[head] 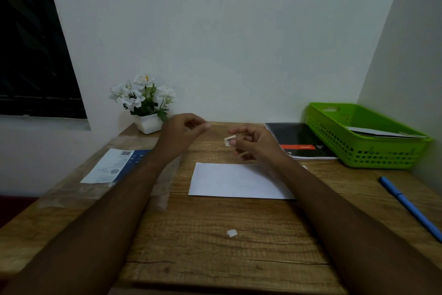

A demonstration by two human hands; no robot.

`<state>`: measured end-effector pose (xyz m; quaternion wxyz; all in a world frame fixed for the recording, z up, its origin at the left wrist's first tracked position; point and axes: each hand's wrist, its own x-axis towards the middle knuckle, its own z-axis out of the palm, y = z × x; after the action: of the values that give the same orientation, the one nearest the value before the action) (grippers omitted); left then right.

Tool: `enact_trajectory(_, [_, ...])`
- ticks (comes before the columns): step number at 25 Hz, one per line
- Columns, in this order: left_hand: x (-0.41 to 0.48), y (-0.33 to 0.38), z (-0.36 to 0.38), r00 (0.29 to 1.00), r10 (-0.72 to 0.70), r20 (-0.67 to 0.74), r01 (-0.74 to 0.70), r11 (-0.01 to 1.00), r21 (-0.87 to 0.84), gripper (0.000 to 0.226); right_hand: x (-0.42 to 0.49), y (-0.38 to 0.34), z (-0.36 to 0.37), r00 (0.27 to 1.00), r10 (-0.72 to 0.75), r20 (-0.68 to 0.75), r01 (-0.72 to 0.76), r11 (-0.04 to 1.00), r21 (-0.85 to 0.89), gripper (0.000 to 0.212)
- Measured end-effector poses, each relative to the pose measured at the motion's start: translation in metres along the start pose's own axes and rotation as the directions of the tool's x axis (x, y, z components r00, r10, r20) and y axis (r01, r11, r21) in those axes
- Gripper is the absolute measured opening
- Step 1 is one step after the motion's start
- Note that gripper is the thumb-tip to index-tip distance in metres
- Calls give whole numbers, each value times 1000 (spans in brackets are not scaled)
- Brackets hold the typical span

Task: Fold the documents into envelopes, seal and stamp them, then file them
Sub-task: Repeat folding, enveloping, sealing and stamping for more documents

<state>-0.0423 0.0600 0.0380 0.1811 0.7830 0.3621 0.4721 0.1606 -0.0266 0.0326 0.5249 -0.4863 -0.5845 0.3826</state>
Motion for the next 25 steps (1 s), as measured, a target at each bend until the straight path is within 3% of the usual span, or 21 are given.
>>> enact_trajectory(2, [-8, 21, 5, 984, 65, 163, -40, 987, -155, 31, -1, 3, 1, 1000, 13, -19, -14, 1000, -14, 22])
enact_trajectory(4, [-12, 29, 14, 973, 89, 214, -46, 979, -197, 27, -1, 4, 1, 999, 19, -34, -20, 999, -29, 19])
enact_trajectory(9, [-10, 25, 20, 983, 97, 155, -62, 974, -216, 9, 0, 7, 2, 1000, 20, -20, -20, 999, -32, 10])
enact_trajectory(14, [-8, 26, 19, 984, 56, 171, 6, 940, -341, 13, 2, 6, 5, 1000, -11, -10, 11, 999, -48, 23])
enact_trajectory(17, [-8, 25, 20, 977, 73, 199, -7, 949, -315, 25, 2, 6, 5, 1000, -23, -7, 23, 999, -23, 24])
enact_trajectory(25, [-4, 22, 20, 990, 67, 123, -15, 925, -381, 13, 4, 3, 7, 998, -66, 8, 66, 995, -70, 39])
